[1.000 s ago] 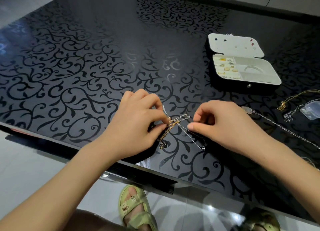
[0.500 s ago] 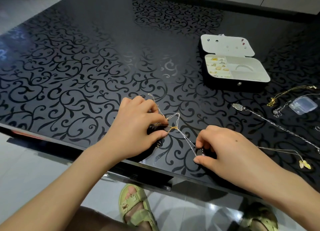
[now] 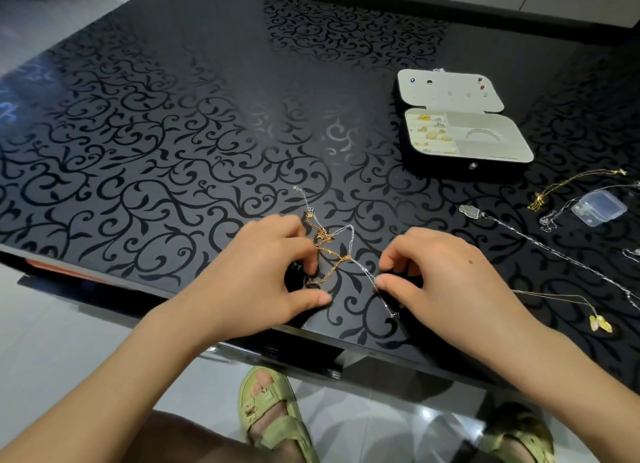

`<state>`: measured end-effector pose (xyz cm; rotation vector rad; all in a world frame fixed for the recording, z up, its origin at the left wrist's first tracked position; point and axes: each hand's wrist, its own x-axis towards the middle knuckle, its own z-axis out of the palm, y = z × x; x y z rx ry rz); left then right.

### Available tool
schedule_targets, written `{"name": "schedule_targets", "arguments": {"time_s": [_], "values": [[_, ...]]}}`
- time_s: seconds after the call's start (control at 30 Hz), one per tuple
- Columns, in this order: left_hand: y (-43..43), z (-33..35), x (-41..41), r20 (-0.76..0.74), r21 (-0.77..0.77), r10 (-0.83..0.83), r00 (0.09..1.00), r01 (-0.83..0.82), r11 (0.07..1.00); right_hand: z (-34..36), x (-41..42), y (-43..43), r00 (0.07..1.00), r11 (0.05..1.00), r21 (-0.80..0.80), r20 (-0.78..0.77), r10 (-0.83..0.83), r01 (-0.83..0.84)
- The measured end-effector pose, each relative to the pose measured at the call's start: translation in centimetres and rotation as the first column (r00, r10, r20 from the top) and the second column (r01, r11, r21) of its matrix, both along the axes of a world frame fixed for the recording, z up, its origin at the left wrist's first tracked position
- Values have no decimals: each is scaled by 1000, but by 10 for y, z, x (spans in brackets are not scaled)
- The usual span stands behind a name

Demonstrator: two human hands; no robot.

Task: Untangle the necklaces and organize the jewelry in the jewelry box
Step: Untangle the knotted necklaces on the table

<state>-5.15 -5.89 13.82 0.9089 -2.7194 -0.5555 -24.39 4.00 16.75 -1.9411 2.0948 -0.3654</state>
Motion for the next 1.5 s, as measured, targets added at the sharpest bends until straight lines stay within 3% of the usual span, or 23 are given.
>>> {"name": "schedule_targets", "arguments": {"time_s": [0.2, 0.33, 0.57, 0.83, 1.07, 1.27, 1.5], "values": [[5, 3, -3, 59, 139, -32, 998, 23, 990, -6, -3, -22, 996, 996, -83, 85, 26, -19], [5, 9, -9, 7, 219, 52, 999, -52, 974, -11, -8, -30, 992, 997, -74, 129, 4, 6], [-5, 19, -32, -160, 7, 114, 981, -114, 993, -18, -11, -44, 993, 991, -121, 102, 65, -52], [-14, 14, -50, -105, -53, 259, 960, -266, 963, -19, -15, -62, 980, 978, 59, 4, 200, -200], [-13, 10, -55, -69, -50, 288, 955, -291, 955, -25, -16, -51, 984, 987, -63, 90, 152, -147], [-12, 8, -61, -51, 88, 286, 957, -281, 956, -23, -19, -50, 982, 979, -169, 127, 139, -116], [-12, 5, -62, -127, 231, 288, 949, -255, 939, -25, -19, -52, 977, 985, -162, 196, 86, -54]]}}
